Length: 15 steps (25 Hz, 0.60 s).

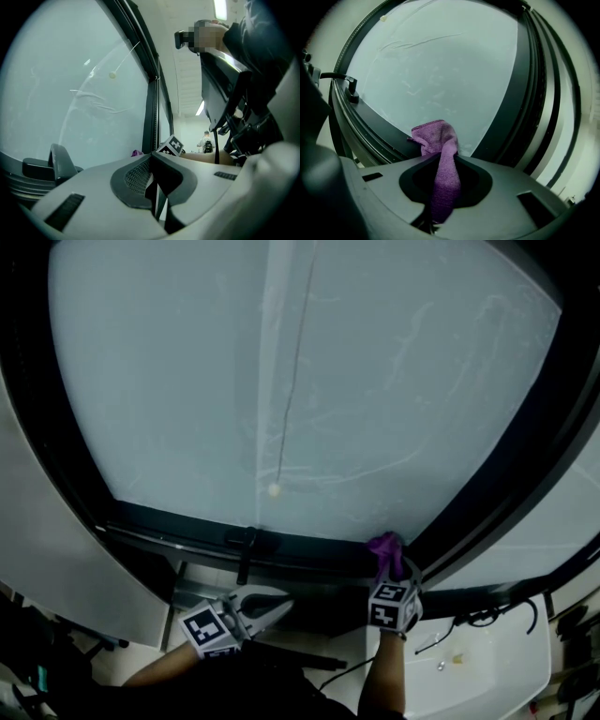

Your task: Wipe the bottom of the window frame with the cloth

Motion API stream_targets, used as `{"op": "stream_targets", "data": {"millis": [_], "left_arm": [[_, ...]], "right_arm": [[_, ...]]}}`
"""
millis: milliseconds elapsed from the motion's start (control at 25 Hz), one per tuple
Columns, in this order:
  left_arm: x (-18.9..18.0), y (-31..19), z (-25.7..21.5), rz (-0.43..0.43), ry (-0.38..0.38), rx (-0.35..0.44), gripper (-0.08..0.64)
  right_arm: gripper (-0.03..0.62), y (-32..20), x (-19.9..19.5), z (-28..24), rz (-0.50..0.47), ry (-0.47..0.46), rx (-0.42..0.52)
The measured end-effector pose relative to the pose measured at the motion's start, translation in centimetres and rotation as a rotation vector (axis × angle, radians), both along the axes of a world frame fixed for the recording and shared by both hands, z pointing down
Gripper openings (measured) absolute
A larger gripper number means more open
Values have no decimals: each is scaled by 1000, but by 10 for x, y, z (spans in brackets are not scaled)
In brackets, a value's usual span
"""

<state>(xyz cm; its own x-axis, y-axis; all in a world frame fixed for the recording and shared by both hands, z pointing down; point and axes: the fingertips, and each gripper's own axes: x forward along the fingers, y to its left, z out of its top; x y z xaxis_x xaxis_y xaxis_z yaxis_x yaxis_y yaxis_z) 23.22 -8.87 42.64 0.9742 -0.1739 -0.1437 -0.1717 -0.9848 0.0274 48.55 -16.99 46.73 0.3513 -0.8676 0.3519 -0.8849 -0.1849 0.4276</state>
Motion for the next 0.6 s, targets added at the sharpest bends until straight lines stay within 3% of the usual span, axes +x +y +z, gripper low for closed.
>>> {"op": "stream_targets", "data": {"millis": [200, 400, 600], "left_arm": [[2, 2, 0, 7, -3, 4, 0], [3, 4, 1, 8, -10, 3, 0], [4, 7, 3, 8, -18, -4, 0]], "right_arm": [[66, 1, 10, -2, 5, 40, 21], [66, 9, 14, -1, 82, 25, 40], [67, 9, 19, 0, 66, 56, 46]]}}
